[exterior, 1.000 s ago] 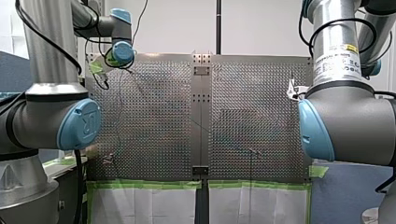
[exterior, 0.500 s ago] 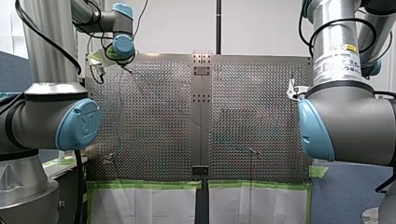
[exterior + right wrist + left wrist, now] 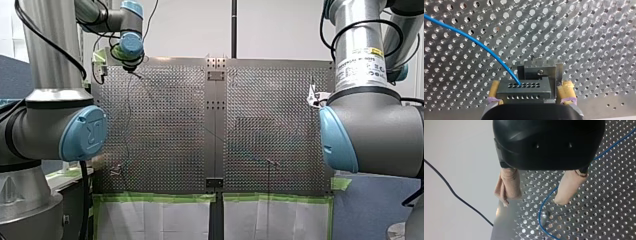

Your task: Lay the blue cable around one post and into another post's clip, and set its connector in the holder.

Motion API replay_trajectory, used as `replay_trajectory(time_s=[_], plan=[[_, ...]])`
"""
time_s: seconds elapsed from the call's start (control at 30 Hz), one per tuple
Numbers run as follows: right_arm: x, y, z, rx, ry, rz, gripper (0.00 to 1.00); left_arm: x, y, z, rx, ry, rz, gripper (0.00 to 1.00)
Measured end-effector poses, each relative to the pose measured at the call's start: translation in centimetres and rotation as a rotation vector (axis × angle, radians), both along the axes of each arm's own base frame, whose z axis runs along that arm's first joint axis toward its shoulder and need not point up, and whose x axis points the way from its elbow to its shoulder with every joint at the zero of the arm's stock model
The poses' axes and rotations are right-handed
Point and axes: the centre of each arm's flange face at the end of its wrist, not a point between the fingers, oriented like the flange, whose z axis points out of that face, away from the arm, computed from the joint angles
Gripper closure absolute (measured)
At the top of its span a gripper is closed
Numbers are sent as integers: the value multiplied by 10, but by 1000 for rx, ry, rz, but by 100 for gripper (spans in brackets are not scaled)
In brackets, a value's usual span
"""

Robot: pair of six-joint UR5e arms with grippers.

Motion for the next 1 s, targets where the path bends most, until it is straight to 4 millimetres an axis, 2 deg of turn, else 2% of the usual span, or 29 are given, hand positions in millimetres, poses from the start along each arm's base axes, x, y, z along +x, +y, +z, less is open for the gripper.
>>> replay_trajectory(time_s=[0.33, 1.0], plan=[[0, 0, 0, 0, 0, 0, 0, 0, -1, 17, 84, 20, -4, 0], [0, 0, 0, 0, 0, 0, 0, -2, -4, 19, 274, 99, -13, 0]])
